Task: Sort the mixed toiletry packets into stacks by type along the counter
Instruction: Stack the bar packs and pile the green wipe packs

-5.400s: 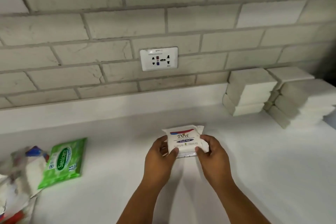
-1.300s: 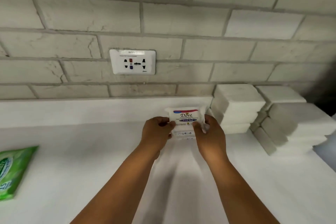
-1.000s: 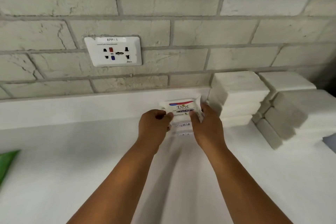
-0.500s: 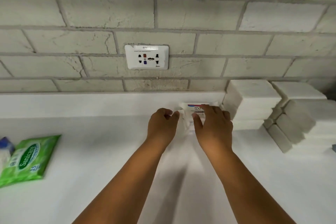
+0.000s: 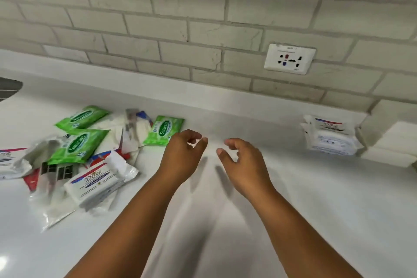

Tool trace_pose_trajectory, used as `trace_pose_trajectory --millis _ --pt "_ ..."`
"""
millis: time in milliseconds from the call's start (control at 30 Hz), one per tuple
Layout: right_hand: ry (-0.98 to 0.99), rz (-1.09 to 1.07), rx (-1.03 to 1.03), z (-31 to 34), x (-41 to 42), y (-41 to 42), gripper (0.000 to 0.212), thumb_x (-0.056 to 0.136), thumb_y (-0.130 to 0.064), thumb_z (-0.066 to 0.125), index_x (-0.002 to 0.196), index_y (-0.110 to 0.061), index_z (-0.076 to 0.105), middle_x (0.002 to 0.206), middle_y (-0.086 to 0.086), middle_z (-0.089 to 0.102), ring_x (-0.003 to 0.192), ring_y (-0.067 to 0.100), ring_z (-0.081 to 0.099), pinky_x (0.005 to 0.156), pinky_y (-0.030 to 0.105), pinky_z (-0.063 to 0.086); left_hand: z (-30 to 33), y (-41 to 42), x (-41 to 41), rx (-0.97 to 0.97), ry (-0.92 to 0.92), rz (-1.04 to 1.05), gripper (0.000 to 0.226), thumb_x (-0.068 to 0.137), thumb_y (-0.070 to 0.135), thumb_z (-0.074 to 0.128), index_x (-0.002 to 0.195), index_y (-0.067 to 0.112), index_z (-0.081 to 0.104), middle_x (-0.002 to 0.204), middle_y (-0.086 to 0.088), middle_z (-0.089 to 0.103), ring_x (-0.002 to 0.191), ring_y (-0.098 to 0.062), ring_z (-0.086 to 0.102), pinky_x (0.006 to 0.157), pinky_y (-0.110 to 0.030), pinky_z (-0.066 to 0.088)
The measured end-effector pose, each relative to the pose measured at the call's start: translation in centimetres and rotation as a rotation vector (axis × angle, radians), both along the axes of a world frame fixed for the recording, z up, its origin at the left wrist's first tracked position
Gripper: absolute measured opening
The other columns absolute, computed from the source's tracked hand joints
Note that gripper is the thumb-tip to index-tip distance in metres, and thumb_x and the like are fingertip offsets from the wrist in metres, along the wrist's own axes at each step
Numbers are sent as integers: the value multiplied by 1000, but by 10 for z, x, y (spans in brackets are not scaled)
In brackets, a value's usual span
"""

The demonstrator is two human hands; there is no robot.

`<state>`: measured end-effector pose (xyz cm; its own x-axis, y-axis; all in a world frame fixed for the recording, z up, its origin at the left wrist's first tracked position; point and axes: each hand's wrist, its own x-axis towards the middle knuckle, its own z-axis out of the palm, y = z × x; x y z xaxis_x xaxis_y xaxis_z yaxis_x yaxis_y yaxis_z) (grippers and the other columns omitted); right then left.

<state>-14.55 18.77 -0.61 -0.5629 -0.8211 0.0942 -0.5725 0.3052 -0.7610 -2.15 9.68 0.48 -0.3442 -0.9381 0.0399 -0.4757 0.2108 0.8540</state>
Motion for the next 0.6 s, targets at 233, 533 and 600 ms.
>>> trace_pose_trajectory --millis 233,533,600 --pt "-125 190 60 -7 109 -35 36 88 -47 58 120 -32 58 123 -13 58 118 12 51 100 35 45 -11 -25 139 -129 -249 54 34 85 44 65 113 25 64 112 2 57 103 -16 57 87 -33 48" --pt "-142 220 204 -24 194 -89 48 89 -41 59 133 -23 49 131 -2 55 117 18 54 97 32 45 -32 -58 242 -141 -811 -14 106 60 83 58 144 24 29 141 2 39 129 -22 37 101 -42 37" --pt "-150 212 237 -26 202 -97 42 90 -40 59 128 -22 53 124 -1 61 108 19 58 89 32 48 -36 -63 247 -128 -810 -61 107 58 84 59 142 25 29 141 2 39 129 -21 38 102 -42 37"
